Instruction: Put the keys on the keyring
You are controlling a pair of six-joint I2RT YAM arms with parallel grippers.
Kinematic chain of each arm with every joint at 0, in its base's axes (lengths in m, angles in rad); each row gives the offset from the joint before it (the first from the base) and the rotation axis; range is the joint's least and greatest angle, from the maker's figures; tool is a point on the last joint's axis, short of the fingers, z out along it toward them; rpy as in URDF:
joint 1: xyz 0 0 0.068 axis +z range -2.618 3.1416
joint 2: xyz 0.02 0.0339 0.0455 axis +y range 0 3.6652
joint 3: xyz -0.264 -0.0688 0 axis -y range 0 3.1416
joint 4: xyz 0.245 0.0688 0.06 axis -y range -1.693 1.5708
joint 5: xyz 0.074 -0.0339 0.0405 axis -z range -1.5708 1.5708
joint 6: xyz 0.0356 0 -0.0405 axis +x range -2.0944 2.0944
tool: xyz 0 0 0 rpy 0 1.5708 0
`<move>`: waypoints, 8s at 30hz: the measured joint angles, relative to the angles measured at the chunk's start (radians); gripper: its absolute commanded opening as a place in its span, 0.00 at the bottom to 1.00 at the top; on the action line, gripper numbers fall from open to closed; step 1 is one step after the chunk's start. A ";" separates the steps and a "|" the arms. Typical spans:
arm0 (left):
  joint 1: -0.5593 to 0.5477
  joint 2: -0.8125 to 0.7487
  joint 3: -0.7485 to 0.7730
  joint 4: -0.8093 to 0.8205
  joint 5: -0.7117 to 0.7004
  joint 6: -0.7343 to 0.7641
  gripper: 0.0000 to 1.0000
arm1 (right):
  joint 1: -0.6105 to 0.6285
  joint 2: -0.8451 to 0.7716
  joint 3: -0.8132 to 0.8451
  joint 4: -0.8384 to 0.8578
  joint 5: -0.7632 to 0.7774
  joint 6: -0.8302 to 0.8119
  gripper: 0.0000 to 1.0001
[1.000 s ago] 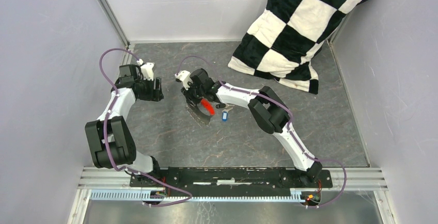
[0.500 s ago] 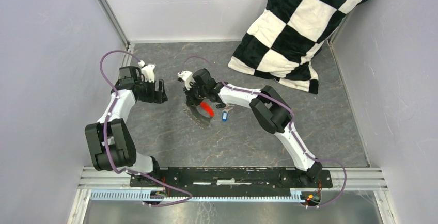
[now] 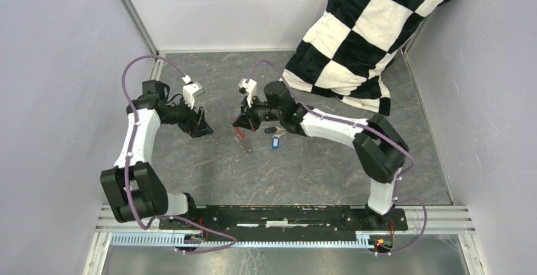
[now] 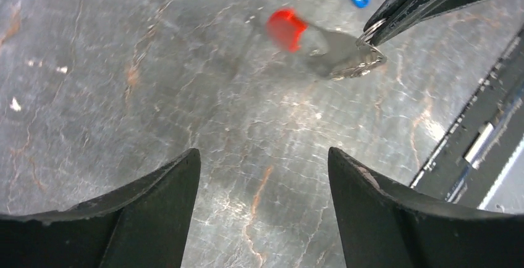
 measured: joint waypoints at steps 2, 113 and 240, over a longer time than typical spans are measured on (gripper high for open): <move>0.000 -0.018 0.036 -0.093 0.045 0.087 0.57 | 0.005 -0.066 -0.062 0.042 -0.016 0.018 0.00; -0.360 -0.354 0.247 -0.462 0.330 0.213 0.02 | 0.214 -0.542 -0.192 -0.045 -0.019 -0.122 0.00; -0.377 -0.476 0.034 -0.441 0.361 0.616 0.06 | 0.354 -0.368 0.202 -0.714 0.218 -0.317 0.01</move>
